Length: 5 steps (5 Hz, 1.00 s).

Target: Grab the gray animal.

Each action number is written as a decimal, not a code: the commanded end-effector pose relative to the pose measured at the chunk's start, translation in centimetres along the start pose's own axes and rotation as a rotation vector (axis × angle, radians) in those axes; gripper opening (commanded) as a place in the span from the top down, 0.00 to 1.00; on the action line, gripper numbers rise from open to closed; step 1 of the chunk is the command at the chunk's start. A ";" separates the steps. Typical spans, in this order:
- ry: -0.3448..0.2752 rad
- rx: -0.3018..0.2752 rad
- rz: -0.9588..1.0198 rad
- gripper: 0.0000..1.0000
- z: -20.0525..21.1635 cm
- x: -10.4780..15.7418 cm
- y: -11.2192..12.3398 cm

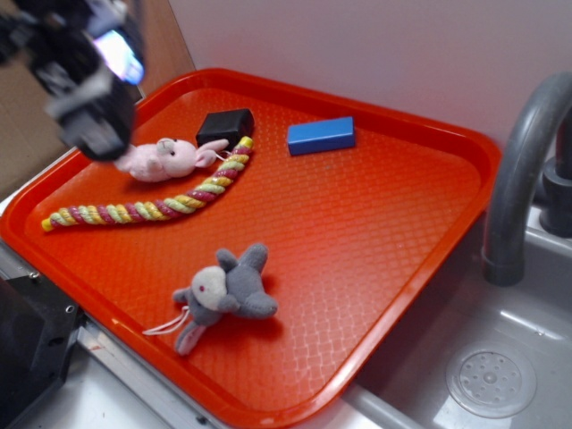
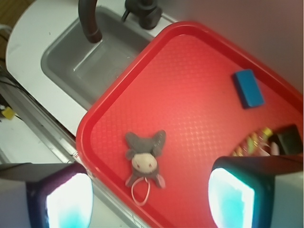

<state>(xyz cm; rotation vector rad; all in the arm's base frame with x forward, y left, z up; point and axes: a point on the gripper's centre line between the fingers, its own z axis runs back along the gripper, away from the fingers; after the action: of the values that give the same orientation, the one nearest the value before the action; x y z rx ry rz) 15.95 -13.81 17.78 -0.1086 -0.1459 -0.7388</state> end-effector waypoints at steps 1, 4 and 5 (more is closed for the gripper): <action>0.143 -0.011 -0.082 0.00 -6.0 -0.9 -2.4; 0.333 -0.018 -0.054 0.00 -11.9 -4.3 -0.9; 0.363 -0.021 -0.041 0.00 -13.7 -4.5 -0.1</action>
<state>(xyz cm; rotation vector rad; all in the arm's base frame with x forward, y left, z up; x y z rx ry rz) 14.67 -13.07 2.87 0.0192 0.2334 -0.7816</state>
